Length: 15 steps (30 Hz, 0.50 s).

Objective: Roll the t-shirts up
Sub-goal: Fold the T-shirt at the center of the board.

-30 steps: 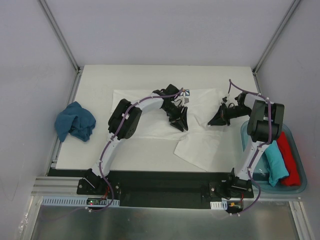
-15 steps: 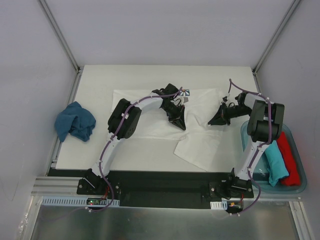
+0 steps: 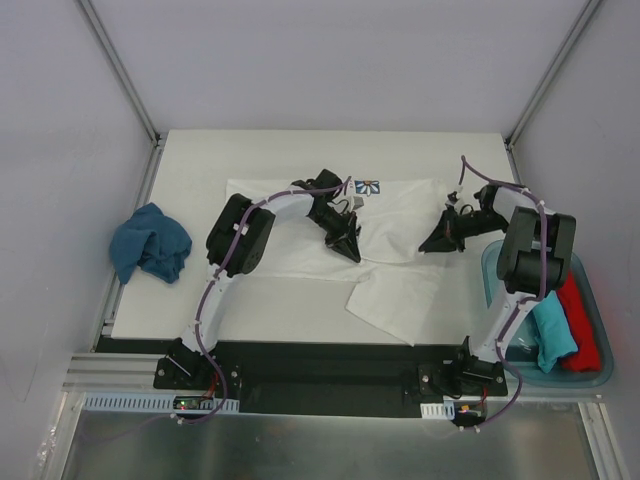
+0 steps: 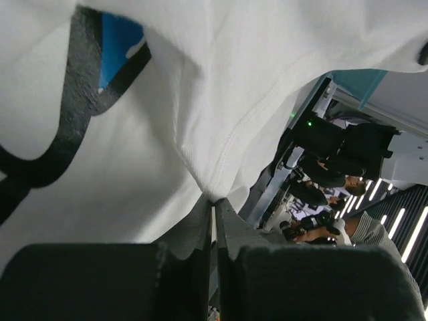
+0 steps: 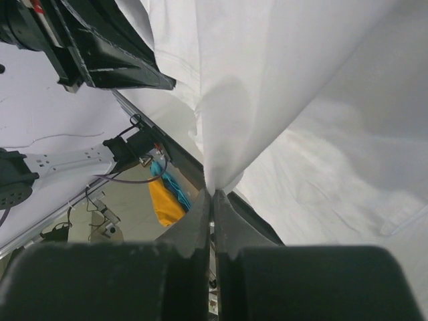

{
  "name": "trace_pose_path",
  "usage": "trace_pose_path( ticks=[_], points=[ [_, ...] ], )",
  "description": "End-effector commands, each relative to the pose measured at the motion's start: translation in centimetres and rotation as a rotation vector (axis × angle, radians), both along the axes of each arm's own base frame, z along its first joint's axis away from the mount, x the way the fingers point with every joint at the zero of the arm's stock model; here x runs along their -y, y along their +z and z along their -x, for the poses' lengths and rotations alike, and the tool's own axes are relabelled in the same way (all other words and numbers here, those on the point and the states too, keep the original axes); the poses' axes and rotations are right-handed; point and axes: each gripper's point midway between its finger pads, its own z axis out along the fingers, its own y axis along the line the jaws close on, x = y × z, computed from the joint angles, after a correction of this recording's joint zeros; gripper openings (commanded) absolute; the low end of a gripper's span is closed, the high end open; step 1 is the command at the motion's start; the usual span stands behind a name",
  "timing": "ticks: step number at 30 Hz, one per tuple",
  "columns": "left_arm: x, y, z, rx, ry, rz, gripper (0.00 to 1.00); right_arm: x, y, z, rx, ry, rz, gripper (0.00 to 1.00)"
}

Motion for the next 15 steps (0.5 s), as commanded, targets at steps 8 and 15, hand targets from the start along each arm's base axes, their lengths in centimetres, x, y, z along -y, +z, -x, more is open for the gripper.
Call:
trace_pose_path(
  ticks=[8,15],
  points=[
    [-0.6,6.0,0.0,0.068,-0.021,0.113,0.0,-0.1,0.3,4.6,-0.103,0.025,0.019,0.01],
    [-1.1,5.5,0.5,0.039,-0.023,0.11,0.0,-0.1,-0.5,6.4,-0.147,0.047,0.047,0.01]
  ],
)
